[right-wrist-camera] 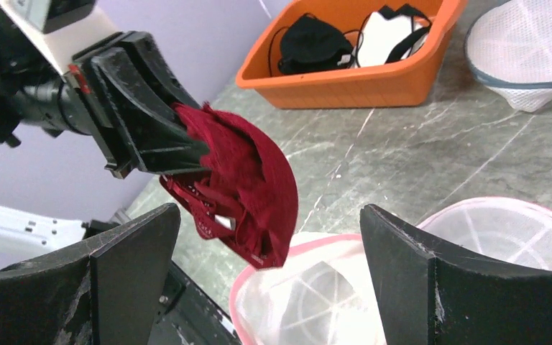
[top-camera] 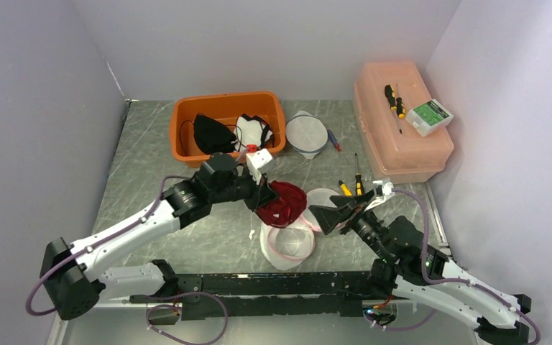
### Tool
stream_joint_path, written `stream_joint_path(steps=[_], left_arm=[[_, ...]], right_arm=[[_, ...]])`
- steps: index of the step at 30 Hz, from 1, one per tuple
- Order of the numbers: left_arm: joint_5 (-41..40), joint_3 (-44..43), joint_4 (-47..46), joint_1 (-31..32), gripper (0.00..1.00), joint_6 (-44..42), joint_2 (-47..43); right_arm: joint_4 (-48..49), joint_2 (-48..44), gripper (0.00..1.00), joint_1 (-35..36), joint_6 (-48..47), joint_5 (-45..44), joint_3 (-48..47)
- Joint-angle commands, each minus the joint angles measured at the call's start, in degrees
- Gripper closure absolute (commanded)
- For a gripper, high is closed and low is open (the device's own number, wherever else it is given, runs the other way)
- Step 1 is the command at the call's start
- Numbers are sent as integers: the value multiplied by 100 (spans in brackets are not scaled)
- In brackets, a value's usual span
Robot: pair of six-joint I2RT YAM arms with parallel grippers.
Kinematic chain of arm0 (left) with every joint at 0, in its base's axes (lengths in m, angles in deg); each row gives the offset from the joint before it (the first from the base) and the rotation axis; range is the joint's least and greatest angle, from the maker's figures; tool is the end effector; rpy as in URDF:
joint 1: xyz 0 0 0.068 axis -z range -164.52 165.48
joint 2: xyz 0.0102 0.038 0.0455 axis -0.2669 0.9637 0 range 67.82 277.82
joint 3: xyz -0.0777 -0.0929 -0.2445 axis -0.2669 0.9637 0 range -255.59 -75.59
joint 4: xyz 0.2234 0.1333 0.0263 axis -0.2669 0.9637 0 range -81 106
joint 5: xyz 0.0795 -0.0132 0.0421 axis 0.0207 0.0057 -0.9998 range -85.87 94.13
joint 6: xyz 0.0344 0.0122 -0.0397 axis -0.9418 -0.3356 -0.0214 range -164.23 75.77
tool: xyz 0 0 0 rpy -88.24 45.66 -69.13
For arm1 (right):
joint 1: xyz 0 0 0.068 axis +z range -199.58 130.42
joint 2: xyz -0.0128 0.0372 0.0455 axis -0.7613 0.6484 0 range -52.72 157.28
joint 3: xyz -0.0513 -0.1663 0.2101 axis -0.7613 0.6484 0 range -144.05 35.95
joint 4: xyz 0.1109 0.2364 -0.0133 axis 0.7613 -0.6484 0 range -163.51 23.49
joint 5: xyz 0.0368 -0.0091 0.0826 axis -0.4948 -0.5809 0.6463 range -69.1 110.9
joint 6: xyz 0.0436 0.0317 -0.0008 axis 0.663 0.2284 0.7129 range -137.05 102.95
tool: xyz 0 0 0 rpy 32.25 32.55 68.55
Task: Unzip the laundry bag and remove the bra
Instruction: Pick up the bra from the laundry bag, then place the bra in the bin.
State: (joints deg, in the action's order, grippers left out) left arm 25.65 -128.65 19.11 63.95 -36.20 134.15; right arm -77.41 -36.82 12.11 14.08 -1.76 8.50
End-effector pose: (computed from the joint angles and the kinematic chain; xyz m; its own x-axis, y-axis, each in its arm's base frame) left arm 0.1656 -0.2067 0.3150 -0.3891 0.2431 -0.8885 0.8739 0.4027 -0.2725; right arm 0.0599 0.0825 0.2948 -0.3211 0.4102 -0.8536 -0.5418 0.6597 0.5208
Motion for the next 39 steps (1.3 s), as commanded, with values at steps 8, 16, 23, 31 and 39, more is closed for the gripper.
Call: stream_joint_path(steps=[8,16,23,31,39], left_arm=[[-3775,-1696,798,-514,97,332,50],[-1609,-2965,1114,-3297,97,2010,1460],[-1098,-3501,818,-4161,97,2703,2938],[-999,-4307,922,-4332,97,2949,4394],[-1291,-4621,1203,-4363,97,3007,5169]], right_arm=[[-326,40,0,11,284,-687,187],[16,700,2,10,359,-423,414],[320,833,3,13,554,-76,764],[355,808,3,9,375,-126,814],[181,691,3,13,214,-230,776]])
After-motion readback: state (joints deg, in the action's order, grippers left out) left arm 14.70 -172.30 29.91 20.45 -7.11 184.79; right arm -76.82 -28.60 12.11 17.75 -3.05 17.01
